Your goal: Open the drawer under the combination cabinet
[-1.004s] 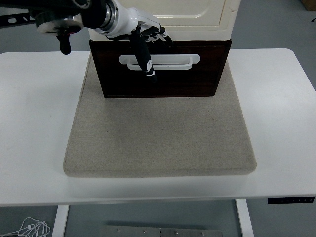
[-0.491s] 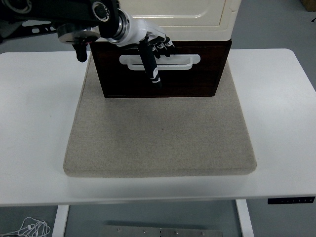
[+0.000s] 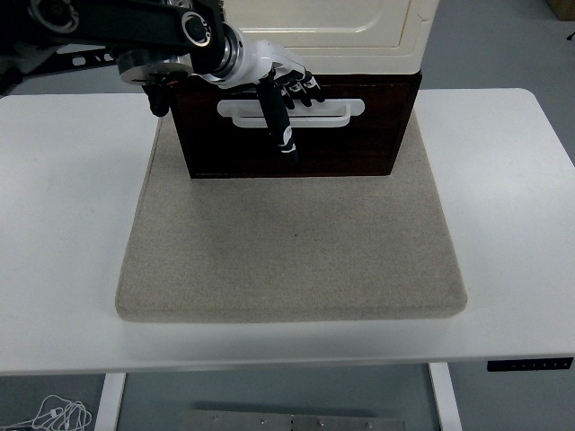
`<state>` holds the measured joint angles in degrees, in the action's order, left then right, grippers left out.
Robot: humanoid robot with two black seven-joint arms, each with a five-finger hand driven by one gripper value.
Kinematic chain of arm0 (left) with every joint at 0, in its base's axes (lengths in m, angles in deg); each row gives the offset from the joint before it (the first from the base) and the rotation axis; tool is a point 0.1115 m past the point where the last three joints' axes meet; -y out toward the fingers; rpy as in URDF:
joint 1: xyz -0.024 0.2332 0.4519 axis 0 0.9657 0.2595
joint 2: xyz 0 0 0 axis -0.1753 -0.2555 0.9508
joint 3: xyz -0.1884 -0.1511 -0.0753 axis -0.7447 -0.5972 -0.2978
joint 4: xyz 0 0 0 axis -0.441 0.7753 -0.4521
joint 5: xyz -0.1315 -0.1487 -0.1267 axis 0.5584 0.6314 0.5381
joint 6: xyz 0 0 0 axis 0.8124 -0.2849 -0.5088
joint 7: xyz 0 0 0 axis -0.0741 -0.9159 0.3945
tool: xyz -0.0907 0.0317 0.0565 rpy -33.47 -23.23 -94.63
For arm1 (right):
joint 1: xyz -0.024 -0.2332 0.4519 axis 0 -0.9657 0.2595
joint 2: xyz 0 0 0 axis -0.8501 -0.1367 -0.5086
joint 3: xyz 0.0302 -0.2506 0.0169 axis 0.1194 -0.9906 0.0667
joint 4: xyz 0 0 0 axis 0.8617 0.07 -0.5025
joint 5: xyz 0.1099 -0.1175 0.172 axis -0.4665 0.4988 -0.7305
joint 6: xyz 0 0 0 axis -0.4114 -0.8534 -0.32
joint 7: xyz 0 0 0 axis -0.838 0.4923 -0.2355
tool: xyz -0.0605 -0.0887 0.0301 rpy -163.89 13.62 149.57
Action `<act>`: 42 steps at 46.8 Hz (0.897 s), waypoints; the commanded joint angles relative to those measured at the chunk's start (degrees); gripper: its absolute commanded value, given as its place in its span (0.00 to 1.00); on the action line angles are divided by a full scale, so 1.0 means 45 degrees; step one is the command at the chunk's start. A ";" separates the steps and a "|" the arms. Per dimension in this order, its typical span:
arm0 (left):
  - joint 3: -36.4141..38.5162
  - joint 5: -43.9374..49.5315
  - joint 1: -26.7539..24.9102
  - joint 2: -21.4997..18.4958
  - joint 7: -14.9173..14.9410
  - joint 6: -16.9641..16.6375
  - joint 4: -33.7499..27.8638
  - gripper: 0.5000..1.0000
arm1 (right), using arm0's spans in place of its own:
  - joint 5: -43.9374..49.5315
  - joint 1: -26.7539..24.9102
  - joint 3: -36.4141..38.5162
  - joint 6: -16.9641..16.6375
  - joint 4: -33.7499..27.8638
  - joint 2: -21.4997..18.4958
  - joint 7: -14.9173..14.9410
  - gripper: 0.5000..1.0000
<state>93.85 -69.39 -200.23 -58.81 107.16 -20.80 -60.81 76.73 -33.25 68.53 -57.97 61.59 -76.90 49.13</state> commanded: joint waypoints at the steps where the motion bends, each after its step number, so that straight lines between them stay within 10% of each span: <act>1: 0.0020 0.0000 0.0040 0.0026 0.0001 0.0003 0.0041 1.00 | -0.0001 -0.0005 0.0000 0.0014 0.0000 0.0000 0.0000 0.85; 42: 0.0117 -0.0039 0.0509 0.0299 0.0001 0.0139 0.0217 1.00 | -0.0001 -0.0005 0.0000 -0.0006 0.0000 0.0000 0.0000 0.85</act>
<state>94.38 -69.48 -197.78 -57.30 107.07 -20.59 -59.71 76.73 -33.27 68.53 -57.95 61.59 -76.90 49.13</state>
